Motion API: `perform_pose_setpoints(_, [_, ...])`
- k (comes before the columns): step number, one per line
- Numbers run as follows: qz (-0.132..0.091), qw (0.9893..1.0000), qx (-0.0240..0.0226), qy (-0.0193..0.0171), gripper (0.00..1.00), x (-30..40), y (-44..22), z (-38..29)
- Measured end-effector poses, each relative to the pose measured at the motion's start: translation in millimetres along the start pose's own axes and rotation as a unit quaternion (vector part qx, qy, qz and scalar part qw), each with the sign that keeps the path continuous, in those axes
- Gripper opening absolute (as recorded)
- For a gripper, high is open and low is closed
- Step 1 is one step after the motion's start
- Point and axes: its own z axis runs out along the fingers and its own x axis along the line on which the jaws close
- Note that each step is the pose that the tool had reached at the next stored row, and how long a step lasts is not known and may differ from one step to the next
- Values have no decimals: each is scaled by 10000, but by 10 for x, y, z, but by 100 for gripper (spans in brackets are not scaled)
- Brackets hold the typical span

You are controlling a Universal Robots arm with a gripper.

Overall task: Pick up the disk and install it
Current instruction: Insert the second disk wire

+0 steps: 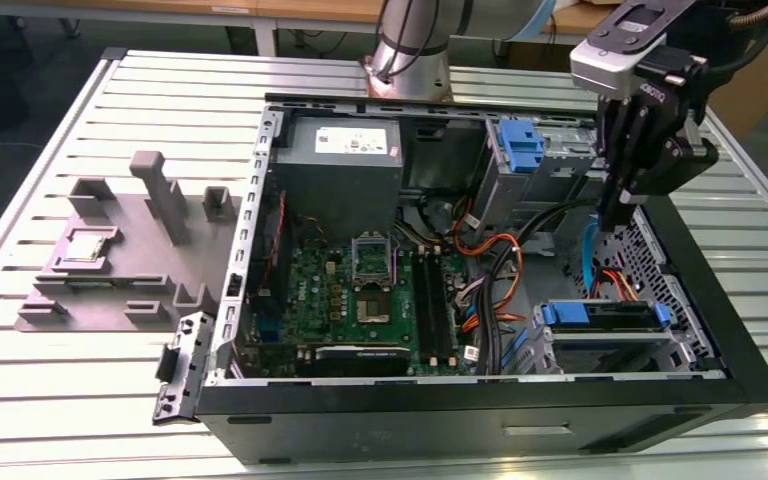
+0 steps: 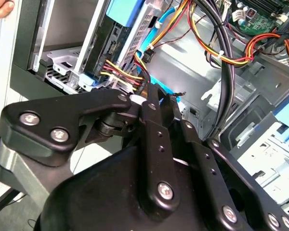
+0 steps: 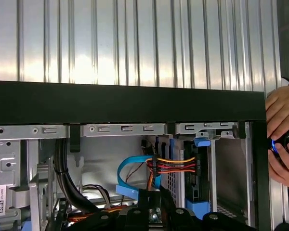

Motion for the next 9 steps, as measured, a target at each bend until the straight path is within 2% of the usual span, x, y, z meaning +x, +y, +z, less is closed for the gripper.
perform_pose_setpoints(5, [-1,10000,5,0,25,-3,1,-58])
perform_pose_setpoints(9, [-2,10000,5,-13,25,32,0,-68])
